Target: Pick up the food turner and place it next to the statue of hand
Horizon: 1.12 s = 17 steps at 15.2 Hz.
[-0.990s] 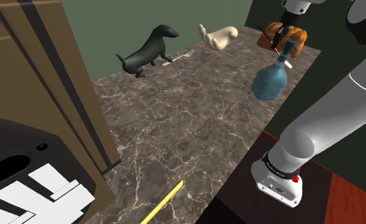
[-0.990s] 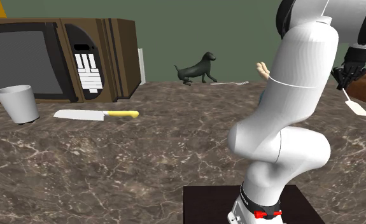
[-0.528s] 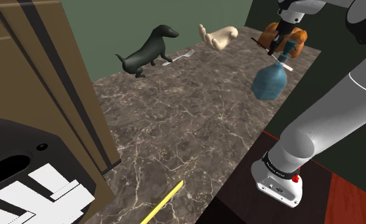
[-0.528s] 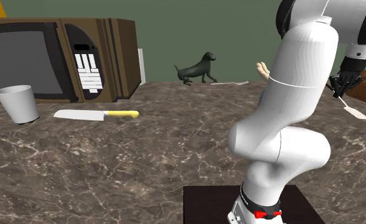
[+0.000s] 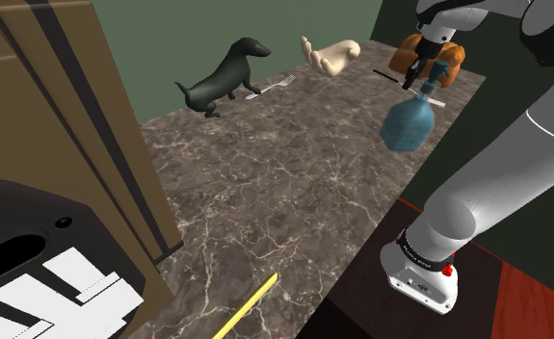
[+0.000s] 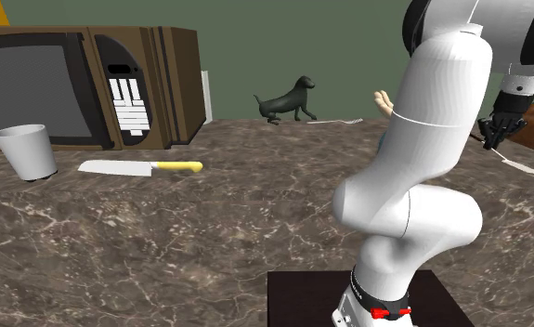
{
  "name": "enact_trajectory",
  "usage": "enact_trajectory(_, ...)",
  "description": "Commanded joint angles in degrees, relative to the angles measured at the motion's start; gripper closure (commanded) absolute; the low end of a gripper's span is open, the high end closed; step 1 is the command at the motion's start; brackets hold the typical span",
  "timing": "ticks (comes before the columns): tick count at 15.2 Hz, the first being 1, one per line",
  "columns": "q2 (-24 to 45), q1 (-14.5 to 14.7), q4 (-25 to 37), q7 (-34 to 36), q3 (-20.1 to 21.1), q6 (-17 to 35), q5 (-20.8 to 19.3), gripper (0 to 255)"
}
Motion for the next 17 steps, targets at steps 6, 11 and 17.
enact_trajectory(6, 0.0, 0.0, 0.0, 0.0, 0.0, 0.0, 0.0, 0)
enact_trajectory(11, -0.5, 0.0, 1.5, 0.2, 0.1, -1.8, -0.3, 0)
enact_trajectory(17, -1.3, 0.0, 6.1, 0.6, 0.3, -7.1, -0.9, 0)
